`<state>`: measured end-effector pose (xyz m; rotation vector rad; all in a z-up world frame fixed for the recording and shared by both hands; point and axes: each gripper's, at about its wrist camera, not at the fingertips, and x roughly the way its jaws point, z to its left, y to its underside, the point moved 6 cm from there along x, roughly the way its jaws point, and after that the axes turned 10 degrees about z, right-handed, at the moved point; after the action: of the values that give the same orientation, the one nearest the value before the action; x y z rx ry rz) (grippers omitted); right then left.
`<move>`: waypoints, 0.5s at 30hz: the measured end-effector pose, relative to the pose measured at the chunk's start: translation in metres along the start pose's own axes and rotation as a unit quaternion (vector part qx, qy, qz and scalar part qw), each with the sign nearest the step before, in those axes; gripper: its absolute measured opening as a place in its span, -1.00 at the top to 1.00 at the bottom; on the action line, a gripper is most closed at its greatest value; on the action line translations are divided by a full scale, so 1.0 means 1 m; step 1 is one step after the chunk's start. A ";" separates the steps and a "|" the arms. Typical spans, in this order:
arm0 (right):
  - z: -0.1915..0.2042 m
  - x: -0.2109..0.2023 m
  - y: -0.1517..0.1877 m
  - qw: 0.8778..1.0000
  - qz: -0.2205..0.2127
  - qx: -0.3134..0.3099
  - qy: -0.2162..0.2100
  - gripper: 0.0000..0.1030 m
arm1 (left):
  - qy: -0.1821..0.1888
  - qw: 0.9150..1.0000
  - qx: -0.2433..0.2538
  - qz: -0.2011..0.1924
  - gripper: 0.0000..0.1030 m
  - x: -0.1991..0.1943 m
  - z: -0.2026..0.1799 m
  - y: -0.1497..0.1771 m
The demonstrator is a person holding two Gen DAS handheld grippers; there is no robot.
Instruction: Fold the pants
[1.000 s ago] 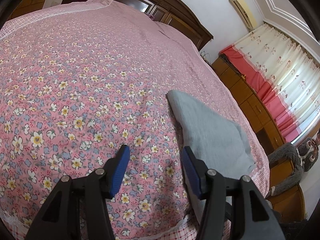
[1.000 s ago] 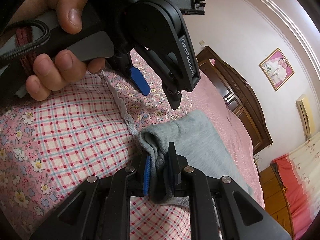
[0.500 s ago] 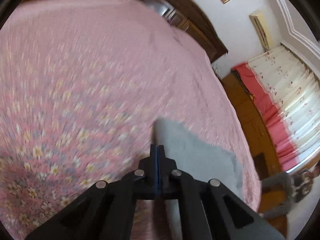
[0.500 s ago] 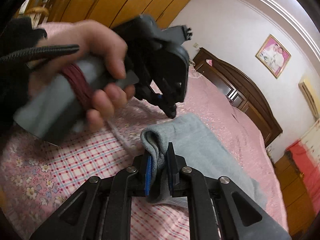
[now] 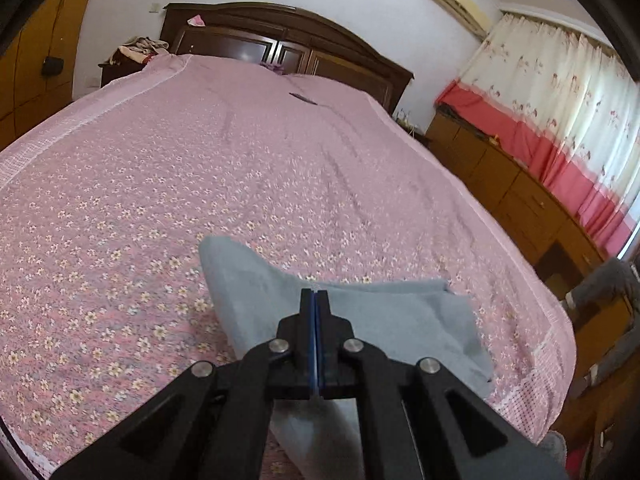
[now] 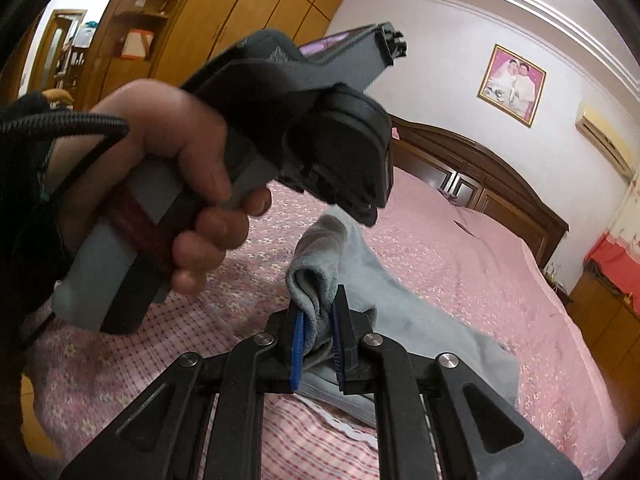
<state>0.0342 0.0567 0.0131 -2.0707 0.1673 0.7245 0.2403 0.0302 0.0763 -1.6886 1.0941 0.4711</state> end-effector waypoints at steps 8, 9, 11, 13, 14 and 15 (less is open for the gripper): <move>0.000 -0.001 0.005 0.999 -0.007 0.025 -0.021 0.76 | 0.008 0.999 -0.053 0.008 1.00 -0.014 0.022 -0.022; -0.001 -0.001 0.003 0.999 -0.007 0.030 -0.025 0.76 | 0.006 0.998 -0.055 0.014 1.00 -0.017 0.023 -0.026; -0.004 0.000 0.002 0.999 -0.008 0.038 -0.030 0.76 | 0.001 0.998 -0.057 0.023 1.00 -0.021 0.027 -0.031; -0.006 -0.001 0.002 0.999 -0.010 0.042 -0.030 0.76 | 0.000 0.997 -0.068 0.046 0.71 -0.018 0.028 -0.033; -0.007 -0.003 0.004 0.999 -0.011 0.041 -0.029 0.76 | -0.001 0.995 -0.075 0.062 0.47 -0.014 0.028 -0.033; -0.007 -0.004 0.004 0.999 -0.012 0.041 -0.026 0.76 | -0.003 0.993 -0.085 0.084 -0.11 -0.008 0.028 -0.031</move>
<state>0.0328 0.0480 0.0156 -1.9716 0.1397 0.7441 0.2675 0.0602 0.0880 -1.7480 1.2252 0.6926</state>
